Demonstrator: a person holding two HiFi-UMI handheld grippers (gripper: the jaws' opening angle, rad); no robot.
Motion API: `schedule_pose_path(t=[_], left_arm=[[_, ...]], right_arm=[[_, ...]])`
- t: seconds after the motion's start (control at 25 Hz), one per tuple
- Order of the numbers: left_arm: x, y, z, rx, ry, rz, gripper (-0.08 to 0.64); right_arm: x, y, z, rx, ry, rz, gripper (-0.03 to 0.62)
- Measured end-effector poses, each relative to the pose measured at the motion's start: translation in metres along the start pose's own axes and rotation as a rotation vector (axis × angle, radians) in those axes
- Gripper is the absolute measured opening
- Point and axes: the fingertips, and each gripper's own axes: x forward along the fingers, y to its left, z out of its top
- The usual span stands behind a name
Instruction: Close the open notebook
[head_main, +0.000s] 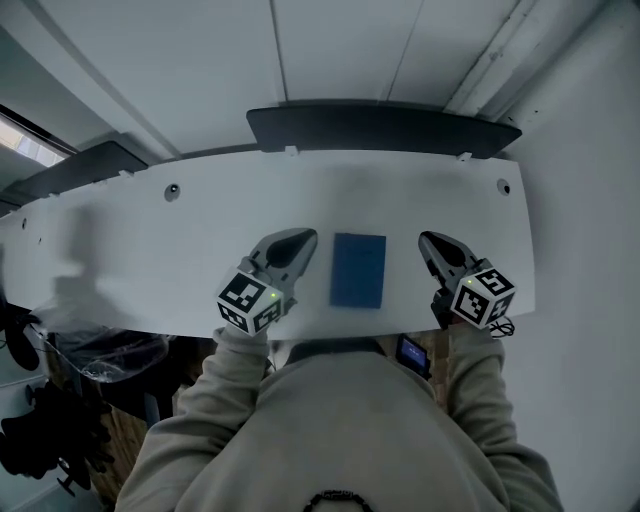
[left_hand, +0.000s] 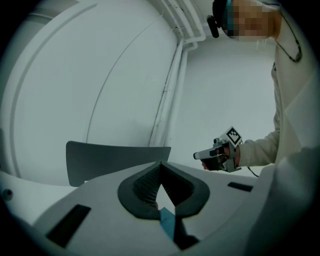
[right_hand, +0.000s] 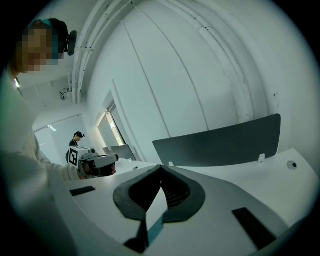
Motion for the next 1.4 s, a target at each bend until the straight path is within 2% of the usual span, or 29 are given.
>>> schedule_pose_path(t=[0.12,0.36,1.08,1.4], left_arm=[[0.000,0.000,-0.007,0.000,0.018,0.004,0.003],[-0.001,0.009,-0.020,-0.026,0.035,0.068,0.003],[0.004,-0.018,-0.030,-0.010,0.060,0.020,0.003],[0.009,-0.021,-0.056,-0.082,0.090,-0.005,0.003]], right_arm=[[0.007,-0.005,0.000,-0.012,0.022,0.015,0.020],[0.011,-0.010,-0.005,-0.008,0.037,0.029,0.020],[0.018,-0.010,-0.042,0.024,0.080,0.058,0.020],[0.027,-0.014,-0.070,0.056,0.123,0.054,0.020]])
